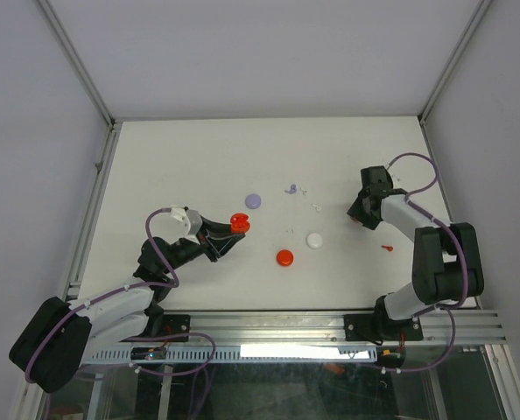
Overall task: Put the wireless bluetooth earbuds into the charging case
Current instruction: Pick up the earbud from the center of the board.
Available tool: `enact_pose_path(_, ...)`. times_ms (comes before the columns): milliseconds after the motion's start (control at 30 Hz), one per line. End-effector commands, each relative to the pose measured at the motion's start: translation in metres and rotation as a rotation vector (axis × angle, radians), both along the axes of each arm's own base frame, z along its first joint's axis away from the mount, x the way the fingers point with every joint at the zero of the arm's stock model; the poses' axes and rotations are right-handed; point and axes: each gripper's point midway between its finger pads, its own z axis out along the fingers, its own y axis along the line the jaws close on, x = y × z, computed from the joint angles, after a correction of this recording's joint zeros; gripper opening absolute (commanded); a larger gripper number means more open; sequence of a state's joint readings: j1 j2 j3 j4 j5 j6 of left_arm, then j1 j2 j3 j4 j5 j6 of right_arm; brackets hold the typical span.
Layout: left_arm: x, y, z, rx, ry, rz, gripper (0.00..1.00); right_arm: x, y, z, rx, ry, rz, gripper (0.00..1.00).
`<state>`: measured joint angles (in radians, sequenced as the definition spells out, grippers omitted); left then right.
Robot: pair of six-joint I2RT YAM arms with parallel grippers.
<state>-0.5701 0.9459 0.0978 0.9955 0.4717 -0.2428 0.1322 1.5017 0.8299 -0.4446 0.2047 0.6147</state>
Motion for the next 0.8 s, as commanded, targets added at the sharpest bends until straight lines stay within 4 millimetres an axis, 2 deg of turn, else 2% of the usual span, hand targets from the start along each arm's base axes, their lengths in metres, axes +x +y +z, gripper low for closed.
enact_pose_path(0, -0.002, 0.001, 0.012, -0.023, -0.061, 0.005, 0.0, 0.029, -0.007, 0.017, -0.002, -0.111, -0.109, 0.45)
enact_pose_path(533, -0.003, -0.001, 0.014, -0.03, -0.05, -0.008, 0.0, 0.049, 0.005, 0.008, 0.026, -0.108, -0.035, 0.36)
enact_pose_path(767, -0.004, -0.002, 0.015, -0.032, -0.045, -0.017, 0.0, 0.052, 0.022, 0.006, 0.083, -0.072, 0.078, 0.34)
